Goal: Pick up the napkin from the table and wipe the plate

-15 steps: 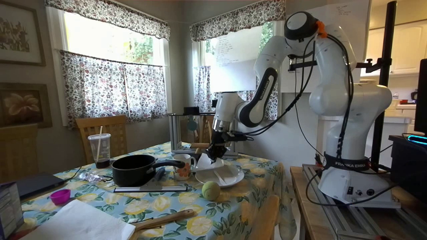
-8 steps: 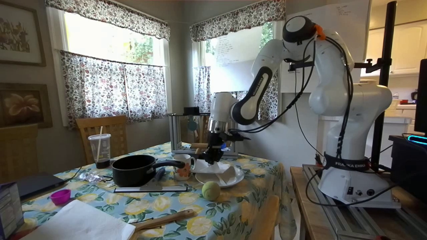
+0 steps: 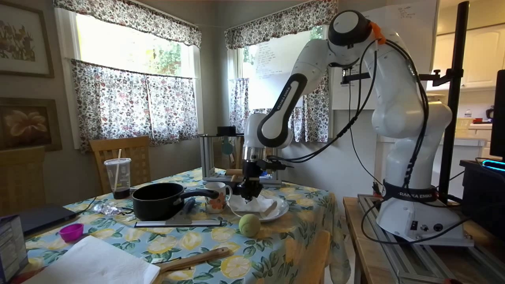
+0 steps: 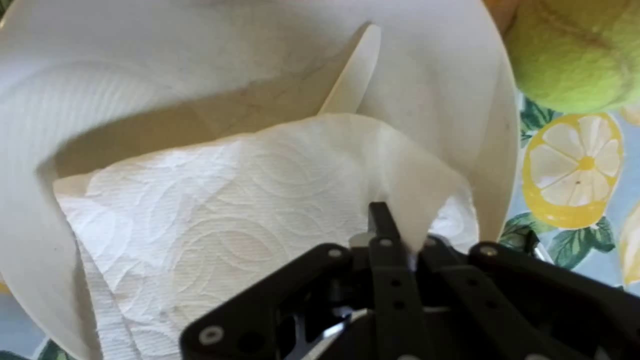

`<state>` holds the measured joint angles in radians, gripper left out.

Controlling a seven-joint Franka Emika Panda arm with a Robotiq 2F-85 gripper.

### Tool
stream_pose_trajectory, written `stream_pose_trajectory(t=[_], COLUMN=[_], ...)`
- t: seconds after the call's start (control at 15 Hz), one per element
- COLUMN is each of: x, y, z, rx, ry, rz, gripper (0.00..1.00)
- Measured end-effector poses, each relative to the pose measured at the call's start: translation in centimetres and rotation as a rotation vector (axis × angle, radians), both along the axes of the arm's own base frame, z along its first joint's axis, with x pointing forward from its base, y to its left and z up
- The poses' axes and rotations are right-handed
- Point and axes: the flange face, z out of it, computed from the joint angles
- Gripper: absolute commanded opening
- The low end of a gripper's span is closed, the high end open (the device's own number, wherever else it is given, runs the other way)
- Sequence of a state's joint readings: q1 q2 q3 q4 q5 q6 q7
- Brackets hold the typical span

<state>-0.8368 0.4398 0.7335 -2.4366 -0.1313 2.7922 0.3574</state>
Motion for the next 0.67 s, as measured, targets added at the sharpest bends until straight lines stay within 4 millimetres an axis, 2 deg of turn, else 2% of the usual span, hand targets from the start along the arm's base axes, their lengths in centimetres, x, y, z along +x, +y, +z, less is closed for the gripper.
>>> stream_pose_trajectory(t=[0.4,0.67], x=[0.5,0.3], y=[2.3,3.0], z=[-0.5,-1.2], rx=[-0.037,-0.069], ry=[0.005,0.016], rz=[0.071,0.112], gripper=[0.00,0.00])
